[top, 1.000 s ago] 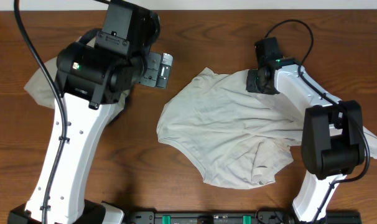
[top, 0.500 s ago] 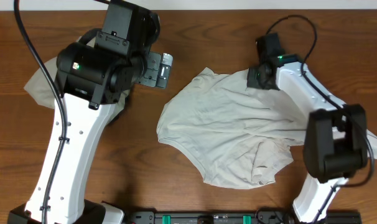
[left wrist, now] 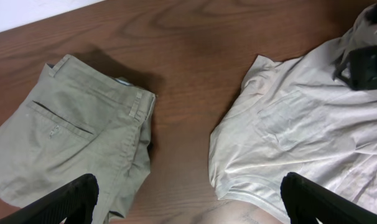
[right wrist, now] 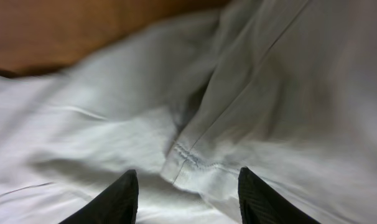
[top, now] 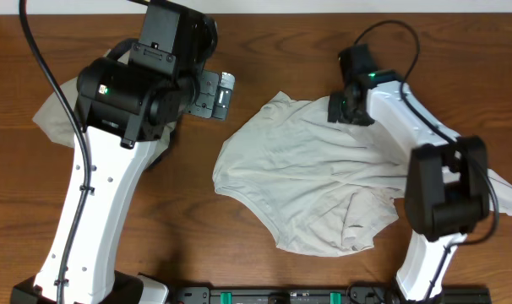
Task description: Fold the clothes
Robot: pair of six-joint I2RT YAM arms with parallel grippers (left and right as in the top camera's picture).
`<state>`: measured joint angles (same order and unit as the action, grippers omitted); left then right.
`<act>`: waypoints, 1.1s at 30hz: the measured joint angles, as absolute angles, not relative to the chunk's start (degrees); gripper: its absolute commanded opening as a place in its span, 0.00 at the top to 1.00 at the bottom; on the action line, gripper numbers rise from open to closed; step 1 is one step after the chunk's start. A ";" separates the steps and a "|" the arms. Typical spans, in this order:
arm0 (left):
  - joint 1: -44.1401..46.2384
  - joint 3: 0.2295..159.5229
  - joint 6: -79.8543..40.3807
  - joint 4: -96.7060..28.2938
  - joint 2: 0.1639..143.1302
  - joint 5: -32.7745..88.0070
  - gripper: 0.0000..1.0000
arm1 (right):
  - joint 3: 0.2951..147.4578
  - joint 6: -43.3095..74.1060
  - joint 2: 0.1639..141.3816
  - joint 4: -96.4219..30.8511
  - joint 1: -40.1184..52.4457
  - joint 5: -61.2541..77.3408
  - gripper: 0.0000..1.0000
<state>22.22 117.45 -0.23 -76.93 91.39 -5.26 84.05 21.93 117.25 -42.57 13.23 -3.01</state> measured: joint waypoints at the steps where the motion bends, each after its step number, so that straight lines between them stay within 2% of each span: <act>1: 22.22 117.45 -0.23 -76.93 91.39 -5.26 0.05 | 83.90 22.20 118.15 -42.54 13.28 -3.01 0.51; 2: 22.22 117.45 -0.21 -76.93 91.39 -5.26 0.05 | 83.83 22.39 118.54 -42.59 13.28 -3.03 0.54; 7: 22.22 117.45 -0.23 -76.93 91.39 -5.26 0.05 | 83.72 23.88 118.63 -42.46 13.26 -3.33 0.98; 23: 22.22 117.45 -0.23 -76.93 91.39 -5.26 0.05 | 83.74 24.43 113.99 -43.66 10.81 -7.66 0.99; 28: 22.22 117.45 -0.23 -76.77 91.39 -5.26 0.05 | 87.59 21.58 107.96 -39.46 4.54 -9.50 0.99; 33: 22.22 117.45 -0.23 -76.38 91.39 -5.21 0.04 | 96.77 20.32 104.71 -33.12 -6.94 -13.50 0.98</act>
<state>22.22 117.45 -0.23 -76.38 91.39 -5.21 96.77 20.32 104.71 -33.12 -6.94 -13.50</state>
